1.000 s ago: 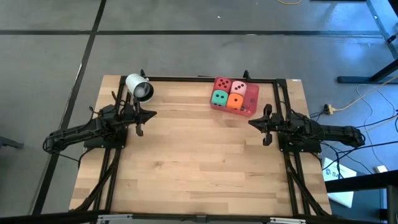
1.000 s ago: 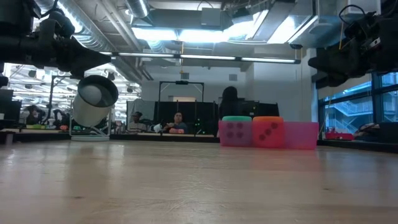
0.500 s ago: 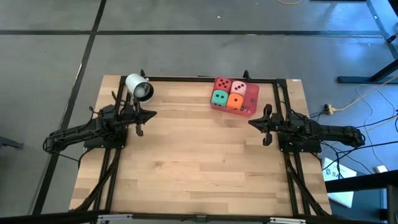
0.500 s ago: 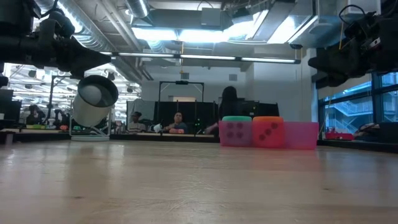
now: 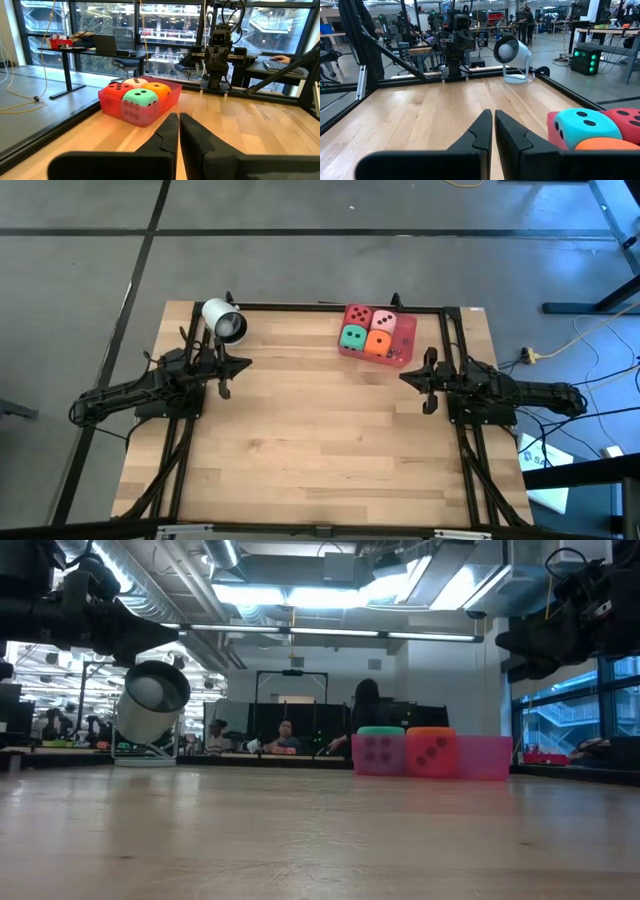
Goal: Pick & Place Dice
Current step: Return to Home Position
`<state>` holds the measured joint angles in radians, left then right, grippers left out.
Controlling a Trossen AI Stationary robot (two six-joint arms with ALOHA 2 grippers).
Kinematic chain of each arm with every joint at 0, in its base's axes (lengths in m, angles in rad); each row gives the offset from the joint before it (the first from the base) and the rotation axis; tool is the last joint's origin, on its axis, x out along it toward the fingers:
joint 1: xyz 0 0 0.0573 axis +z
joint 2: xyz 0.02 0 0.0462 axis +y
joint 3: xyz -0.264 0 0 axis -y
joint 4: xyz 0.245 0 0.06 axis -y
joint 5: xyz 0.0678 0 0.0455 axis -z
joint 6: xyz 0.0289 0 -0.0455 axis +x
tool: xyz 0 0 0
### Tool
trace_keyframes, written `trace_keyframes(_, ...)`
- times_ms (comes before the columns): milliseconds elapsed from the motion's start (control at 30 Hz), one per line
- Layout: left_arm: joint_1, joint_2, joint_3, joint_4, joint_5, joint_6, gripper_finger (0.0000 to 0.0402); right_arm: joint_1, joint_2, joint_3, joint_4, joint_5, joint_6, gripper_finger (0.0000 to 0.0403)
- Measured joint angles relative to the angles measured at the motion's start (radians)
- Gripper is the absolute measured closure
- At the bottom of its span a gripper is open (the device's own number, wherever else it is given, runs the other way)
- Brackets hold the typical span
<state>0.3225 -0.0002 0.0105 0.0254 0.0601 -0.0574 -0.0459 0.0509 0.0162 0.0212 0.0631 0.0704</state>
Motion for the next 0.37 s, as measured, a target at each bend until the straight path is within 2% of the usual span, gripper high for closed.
trace_keyframes(367, 0.0, 0.0, 0.0, 0.0, 0.0, 0.0, 0.0393, 0.0, 0.0, 0.0, 0.0, 0.0, 0.0, 0.038)
